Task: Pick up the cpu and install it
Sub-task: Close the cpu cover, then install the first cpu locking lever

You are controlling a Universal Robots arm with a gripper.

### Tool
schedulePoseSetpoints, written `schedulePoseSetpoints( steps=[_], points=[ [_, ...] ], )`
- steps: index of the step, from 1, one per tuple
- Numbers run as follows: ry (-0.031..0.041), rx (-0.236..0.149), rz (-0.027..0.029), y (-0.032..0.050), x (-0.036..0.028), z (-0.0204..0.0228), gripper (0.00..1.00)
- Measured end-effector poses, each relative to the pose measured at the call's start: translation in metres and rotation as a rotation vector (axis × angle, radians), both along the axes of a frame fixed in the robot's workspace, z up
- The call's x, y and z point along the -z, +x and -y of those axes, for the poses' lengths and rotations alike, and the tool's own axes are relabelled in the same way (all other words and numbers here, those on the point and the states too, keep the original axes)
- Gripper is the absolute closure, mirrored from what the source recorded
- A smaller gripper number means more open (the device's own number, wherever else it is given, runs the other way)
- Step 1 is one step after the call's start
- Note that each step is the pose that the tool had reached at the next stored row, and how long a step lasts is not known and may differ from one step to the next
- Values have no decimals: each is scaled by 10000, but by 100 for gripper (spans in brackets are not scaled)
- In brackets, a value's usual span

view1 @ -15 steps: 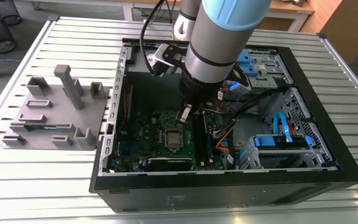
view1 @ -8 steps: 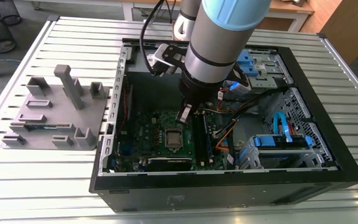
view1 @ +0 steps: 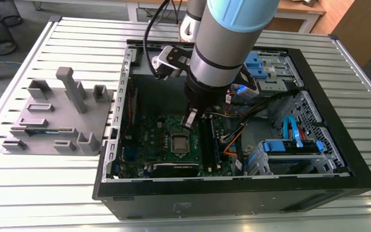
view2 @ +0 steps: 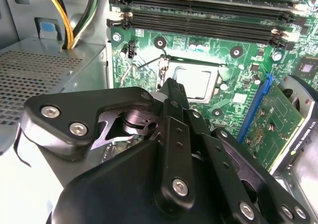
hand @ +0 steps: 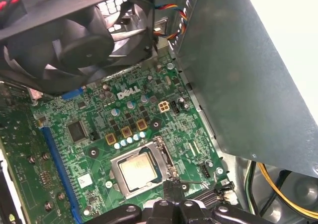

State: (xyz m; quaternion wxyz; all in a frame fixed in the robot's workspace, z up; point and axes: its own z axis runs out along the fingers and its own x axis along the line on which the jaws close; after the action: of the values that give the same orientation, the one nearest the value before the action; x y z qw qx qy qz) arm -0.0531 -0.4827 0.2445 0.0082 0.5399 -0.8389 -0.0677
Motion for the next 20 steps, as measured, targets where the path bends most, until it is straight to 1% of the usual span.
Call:
schedulePoseSetpoints(
  steps=[4,6,7,8,9,11,12,20],
  points=[
    [-3,-1,8,-50,0,41,89],
    [-25,0,10,-81,1,83,89],
    [-51,-2,9,-88,0,107,89],
    [-98,-2,9,-91,0,131,89],
    [-161,-1,9,-92,1,152,89],
    [-294,0,10,-92,2,178,89],
    [-334,1,10,-92,2,181,89],
    [-344,-1,9,-92,2,182,89]
  ],
)
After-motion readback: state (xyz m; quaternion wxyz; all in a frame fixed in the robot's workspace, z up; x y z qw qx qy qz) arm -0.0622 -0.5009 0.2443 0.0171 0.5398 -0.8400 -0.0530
